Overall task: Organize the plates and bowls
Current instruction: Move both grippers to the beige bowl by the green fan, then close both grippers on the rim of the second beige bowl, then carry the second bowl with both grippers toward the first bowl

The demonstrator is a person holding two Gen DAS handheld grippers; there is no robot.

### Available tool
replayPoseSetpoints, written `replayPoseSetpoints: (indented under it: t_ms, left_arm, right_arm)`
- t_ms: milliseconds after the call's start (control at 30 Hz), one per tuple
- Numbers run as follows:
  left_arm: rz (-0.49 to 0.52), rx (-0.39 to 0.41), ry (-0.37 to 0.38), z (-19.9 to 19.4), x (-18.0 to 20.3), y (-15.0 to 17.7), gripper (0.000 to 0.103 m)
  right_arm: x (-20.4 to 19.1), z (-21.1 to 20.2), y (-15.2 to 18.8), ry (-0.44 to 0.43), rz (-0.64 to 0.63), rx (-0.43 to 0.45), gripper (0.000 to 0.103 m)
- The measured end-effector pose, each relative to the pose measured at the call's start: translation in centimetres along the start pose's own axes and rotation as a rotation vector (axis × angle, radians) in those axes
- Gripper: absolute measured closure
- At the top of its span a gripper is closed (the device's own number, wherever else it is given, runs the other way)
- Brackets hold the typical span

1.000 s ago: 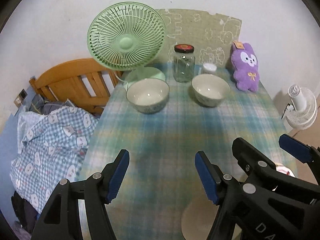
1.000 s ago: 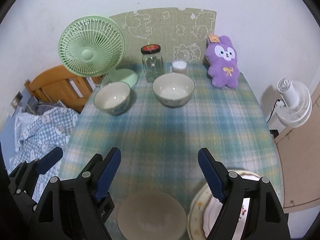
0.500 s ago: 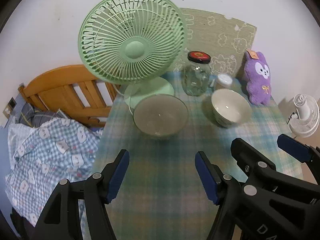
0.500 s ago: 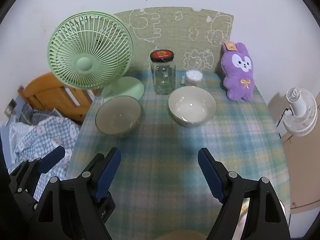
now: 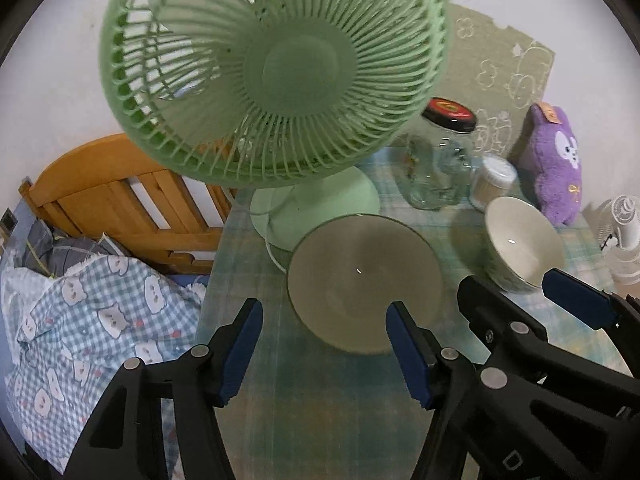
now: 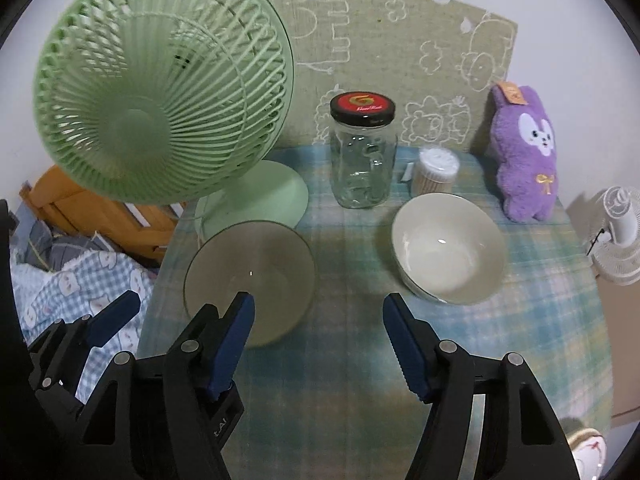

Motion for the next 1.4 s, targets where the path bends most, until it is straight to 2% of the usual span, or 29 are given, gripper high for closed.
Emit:
replayPoseSetpoints:
  t_ms: [100, 200, 267, 300, 367, 433, 667, 767, 833, 1133, 1400]
  left_arm:
    - [0.003, -0.002, 0.003, 1.6, -0.2, -0.6, 0.04]
    - [-0.009, -0.015, 0.019, 3.1, -0.4, -0.8, 0.048]
    - [-0.013, -0.02, 0.024, 4.0, -0.3, -0.9, 0.055]
    - [-0.007, -0.017, 0.013, 4.5, -0.3, -0.9, 0.059]
    - [-0.009, -0.021, -0.005, 5.5, -0.4, -1.1, 0.061]
    - [-0.035, -0.049, 0.009, 6.5, -0.8, -1.2, 0.062]
    - [-0.022, -0.072, 0.008, 8.6, -1.1, -1.1, 0.07]
    - [-0.031, -0.084, 0.008, 9.1, -1.4, -1.1, 0.075]
    - [-0.032, -0.093, 0.003, 9.4, -1.4, -1.2, 0.078]
    - [-0.043, -0.121, -0.003, 8.9, -1.6, -0.7, 0.082]
    - [-0.032, -0.132, -0.005, 7.0, -0.5, 0.7, 0.082]
  right_arm:
    - [-0.1, 2.1, -0.7, 0.004, 0.022, -0.005, 0.033]
    - [0.0, 4.0, -1.2, -0.001, 0.048, -0.022, 0.033]
    - [0.1, 5.0, -1.4, 0.005, 0.061, -0.032, 0.039]
    - [0.0, 5.6, -1.5, 0.019, 0.056, -0.042, 0.047]
    - [-0.1, 6.6, -1.5, 0.021, 0.053, -0.055, 0.049]
    - [-0.1, 7.5, -1.4, 0.02, 0.057, -0.061, 0.055]
    - [-0.6, 9.8, -1.1, 0.02, 0.05, -0.093, 0.058]
    - [-0.7, 10.5, -1.2, 0.017, 0.051, -0.104, 0.064]
    - [-0.8, 10.8, -1.2, 0.009, 0.053, -0.114, 0.077]
    - [-1.2, 10.3, -1.1, 0.013, 0.036, -0.143, 0.078]
    - [-0.3, 8.1, 0.6, 0.014, 0.044, -0.156, 0.078]
Point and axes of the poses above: each gripper's, at about its wrist camera, not at the fingertips, and z roughly the way its jaws point, x to its right, y to its underside, the point moved 1 cm from there along z, roughly the way its jaws point, and after that the axes turned 13 degrees about -z, right-handed, at the moved point
